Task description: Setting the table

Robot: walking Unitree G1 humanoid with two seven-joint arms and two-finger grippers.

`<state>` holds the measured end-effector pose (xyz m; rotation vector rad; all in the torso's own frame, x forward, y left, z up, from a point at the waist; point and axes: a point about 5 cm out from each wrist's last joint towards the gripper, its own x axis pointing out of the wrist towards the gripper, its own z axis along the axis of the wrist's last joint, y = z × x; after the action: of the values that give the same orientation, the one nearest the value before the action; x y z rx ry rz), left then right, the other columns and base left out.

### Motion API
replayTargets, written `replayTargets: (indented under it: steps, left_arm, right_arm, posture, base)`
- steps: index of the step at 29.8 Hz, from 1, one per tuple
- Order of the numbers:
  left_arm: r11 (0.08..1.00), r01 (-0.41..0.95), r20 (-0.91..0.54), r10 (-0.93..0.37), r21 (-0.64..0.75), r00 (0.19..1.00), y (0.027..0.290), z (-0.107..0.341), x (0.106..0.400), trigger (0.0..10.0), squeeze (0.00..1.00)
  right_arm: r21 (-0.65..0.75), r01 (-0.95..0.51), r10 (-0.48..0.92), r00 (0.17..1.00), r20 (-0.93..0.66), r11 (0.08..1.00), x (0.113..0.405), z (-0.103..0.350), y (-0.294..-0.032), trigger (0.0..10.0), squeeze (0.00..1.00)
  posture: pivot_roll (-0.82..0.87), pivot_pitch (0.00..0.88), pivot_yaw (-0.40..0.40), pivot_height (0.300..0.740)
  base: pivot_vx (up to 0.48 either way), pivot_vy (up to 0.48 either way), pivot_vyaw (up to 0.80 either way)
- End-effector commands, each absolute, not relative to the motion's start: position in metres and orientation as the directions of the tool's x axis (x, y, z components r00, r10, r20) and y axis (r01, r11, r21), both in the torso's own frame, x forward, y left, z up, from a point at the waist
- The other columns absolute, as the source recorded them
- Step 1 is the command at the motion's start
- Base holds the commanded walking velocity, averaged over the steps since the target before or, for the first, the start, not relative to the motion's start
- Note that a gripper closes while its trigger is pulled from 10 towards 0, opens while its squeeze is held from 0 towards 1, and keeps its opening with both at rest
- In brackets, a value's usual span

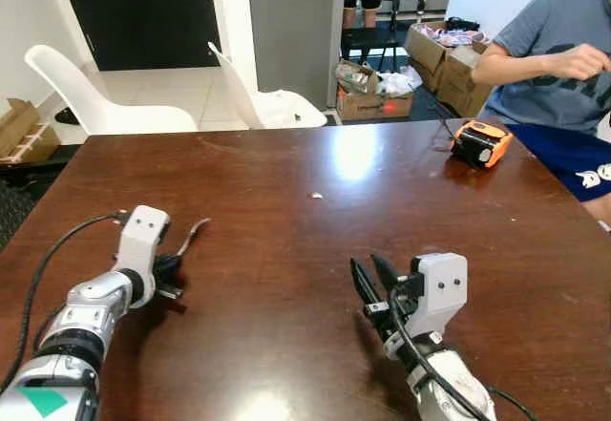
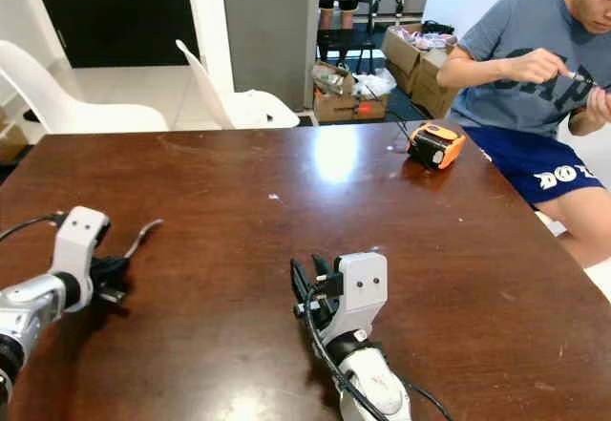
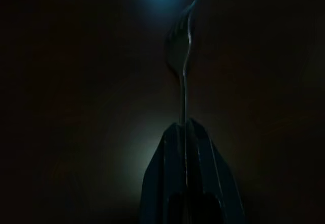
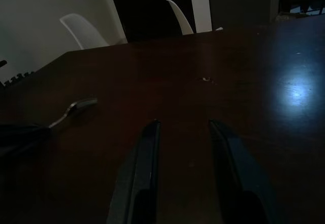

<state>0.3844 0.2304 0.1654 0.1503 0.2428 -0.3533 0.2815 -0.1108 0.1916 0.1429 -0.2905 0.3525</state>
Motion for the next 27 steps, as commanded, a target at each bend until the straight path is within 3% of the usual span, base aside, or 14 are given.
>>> replayTargets:
  steps: [1,5,6,10,20,24,27]
  left_arm:
    - [0.907,0.420,-0.408,-0.390,-0.019,0.825,0.216,0.121,0.368,10.0,0.00]
    - [0.913,0.400,-0.338,-0.402,-0.079,0.851,0.209,0.130,0.369,10.0,0.00]
    - [0.916,0.367,-0.249,-0.398,-0.161,0.883,0.203,0.145,0.368,10.0,0.00]
    - [0.904,0.348,-0.162,-0.393,-0.249,0.905,0.197,0.160,0.366,10.0,0.00]
    - [0.857,0.352,-0.120,-0.421,-0.376,0.899,0.180,0.174,0.343,10.0,0.00]
    - [0.877,0.331,-0.121,-0.393,-0.348,0.912,0.178,0.179,0.334,10.0,0.00]
    - [0.956,0.271,-0.091,-0.282,-0.112,0.955,0.185,0.190,0.332,10.0,0.00]
  right_arm:
    - [0.099,-0.356,0.317,0.906,0.281,0.929,0.282,0.187,-0.111,10.0,0.00]
    - [0.107,-0.361,0.319,0.904,0.283,0.926,0.283,0.187,-0.110,10.0,0.00]
    - [0.167,-0.377,0.318,0.900,0.298,0.911,0.284,0.191,-0.109,10.0,0.00]
    - [0.255,-0.418,0.329,0.886,0.326,0.872,0.285,0.198,-0.107,10.0,0.00]
    - [0.408,-0.531,0.394,0.839,0.375,0.743,0.280,0.205,-0.102,10.0,0.00]
    - [0.425,-0.547,0.414,0.832,0.369,0.721,0.277,0.202,-0.101,10.0,0.00]
    - [0.434,-0.554,0.429,0.830,0.357,0.711,0.275,0.200,-0.102,10.0,0.00]
  posture:
    - [0.00,0.240,0.131,0.740]
    - [0.01,0.234,0.129,0.740]
    - [0.01,0.230,0.128,0.740]
    - [0.01,0.218,0.127,0.740]
    - [0.01,0.184,0.128,0.740]
    - [0.01,0.180,0.129,0.740]
    - [0.01,0.175,0.126,0.740]
  base:
    - [0.000,0.000,0.00]
    - [0.000,0.000,0.00]
    - [0.000,0.000,0.00]
    - [0.000,0.000,0.00]
    - [0.000,0.000,0.00]
    - [0.000,0.000,0.00]
    - [0.000,0.000,0.00]
